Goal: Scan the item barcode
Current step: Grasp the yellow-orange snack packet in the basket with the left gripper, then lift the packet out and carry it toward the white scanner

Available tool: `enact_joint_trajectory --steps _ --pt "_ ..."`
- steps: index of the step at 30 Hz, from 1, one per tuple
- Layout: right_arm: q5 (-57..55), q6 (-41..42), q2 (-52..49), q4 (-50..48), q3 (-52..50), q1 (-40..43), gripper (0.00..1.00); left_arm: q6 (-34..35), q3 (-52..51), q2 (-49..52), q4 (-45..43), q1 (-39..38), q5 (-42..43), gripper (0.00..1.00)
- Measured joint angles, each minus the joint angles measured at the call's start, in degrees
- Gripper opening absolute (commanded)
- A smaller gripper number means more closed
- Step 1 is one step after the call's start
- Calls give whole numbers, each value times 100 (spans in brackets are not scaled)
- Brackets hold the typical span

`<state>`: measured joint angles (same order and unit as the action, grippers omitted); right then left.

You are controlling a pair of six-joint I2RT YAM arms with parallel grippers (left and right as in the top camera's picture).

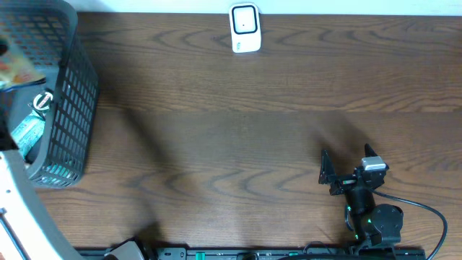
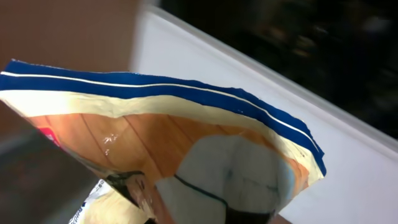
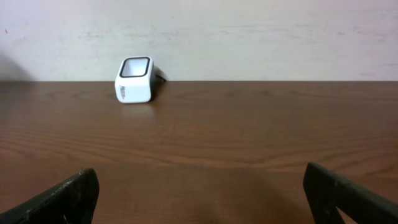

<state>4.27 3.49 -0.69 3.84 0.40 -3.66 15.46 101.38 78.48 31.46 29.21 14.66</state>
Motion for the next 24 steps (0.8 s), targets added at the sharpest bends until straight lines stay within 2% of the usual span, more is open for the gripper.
enact_joint_trajectory --steps 5,13,17,24 --pt "-2 0 0 0 0 0 99 87 0 146 2 -750 662 7" --pt "-2 0 0 2 0 0 99 109 0 212 133 -1945 940 7" --pt "0 -2 0 2 0 0 99 133 0 323 310 -2461 872 7" --pt "0 0 0 2 0 0 99 448 0 813 507 -3351 72 8"
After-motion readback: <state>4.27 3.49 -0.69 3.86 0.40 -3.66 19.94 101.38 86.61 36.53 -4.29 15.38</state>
